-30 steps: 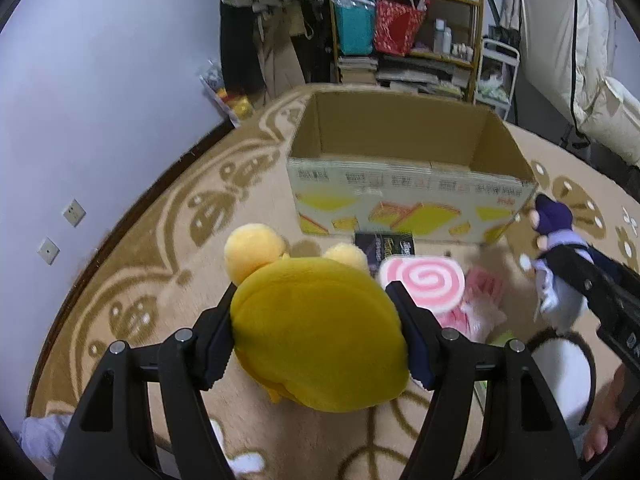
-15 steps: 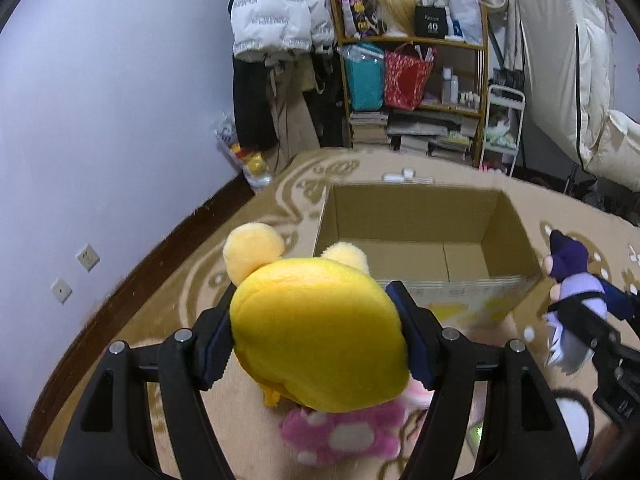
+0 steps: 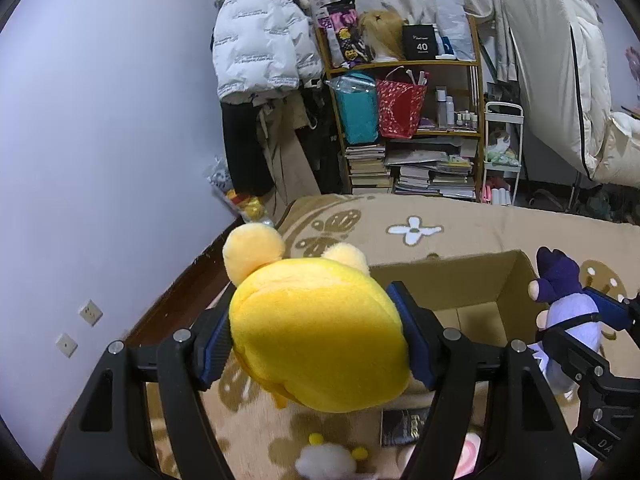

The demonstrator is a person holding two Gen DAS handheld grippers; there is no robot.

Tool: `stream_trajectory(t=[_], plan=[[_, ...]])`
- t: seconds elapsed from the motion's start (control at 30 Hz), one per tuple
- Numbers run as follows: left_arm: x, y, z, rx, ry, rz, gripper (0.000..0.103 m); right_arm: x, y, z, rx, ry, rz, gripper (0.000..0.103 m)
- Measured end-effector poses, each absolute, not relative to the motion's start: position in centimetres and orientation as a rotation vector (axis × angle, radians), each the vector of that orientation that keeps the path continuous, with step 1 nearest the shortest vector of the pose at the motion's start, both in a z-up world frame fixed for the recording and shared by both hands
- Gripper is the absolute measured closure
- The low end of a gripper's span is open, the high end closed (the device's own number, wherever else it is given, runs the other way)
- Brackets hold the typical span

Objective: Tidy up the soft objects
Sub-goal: 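Carry yellow plush in left tool while right tool carries purple doll to box, then open both tools to drop the plushes into the box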

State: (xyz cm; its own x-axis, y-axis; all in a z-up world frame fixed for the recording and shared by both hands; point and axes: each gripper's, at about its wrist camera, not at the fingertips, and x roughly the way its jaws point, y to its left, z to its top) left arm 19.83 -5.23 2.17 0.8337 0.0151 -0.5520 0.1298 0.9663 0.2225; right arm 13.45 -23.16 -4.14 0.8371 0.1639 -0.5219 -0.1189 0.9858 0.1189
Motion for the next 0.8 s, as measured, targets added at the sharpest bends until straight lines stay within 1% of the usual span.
stream_trajectory(t=[0.23, 0.33, 0.53, 0.57, 0.63, 0.67, 0.7, 0.77, 0.8], plan=[[22.0, -6.2, -0.1, 0.261, 0.631, -0.090, 0.030, 15.9, -24.1, -5.4, 0.101, 0.602, 0.145, 0.042], [22.4, -6.8, -1.2, 0.285, 0.652, -0.104, 0.028, 16.6, -24.3, -6.1, 0.093, 0.616, 0.137, 0.041], [22.9, -7.3, -2.9, 0.296, 0.691, -0.094, 0.026, 17.9, -24.3, -7.1, 0.101, 0.671, 0.160, 0.037], [22.9, -7.2, -3.0, 0.290, 0.698, -0.091, 0.023, 18.0, -24.3, -7.1, 0.095, 0.674, 0.160, 0.036], [23.0, -6.8, -3.1, 0.273, 0.708, -0.080, 0.012, 18.2, -24.2, -7.1, 0.088, 0.679, 0.165, 0.035], [23.0, -6.6, -2.9, 0.260, 0.706, -0.072, 0.004, 18.3, -24.2, -7.1, 0.083, 0.684, 0.164, 0.031], [22.9, -6.3, -2.7, 0.248, 0.700, -0.065, 0.000, 18.3, -24.2, -7.1, 0.080, 0.688, 0.163, 0.024], [22.7, -5.8, -2.5, 0.238, 0.693, -0.055, 0.000, 18.2, -24.3, -7.0, 0.081, 0.691, 0.168, 0.014], [22.6, -5.6, -2.5, 0.239, 0.694, -0.051, 0.000, 18.0, -24.3, -6.9, 0.085, 0.688, 0.172, 0.012]])
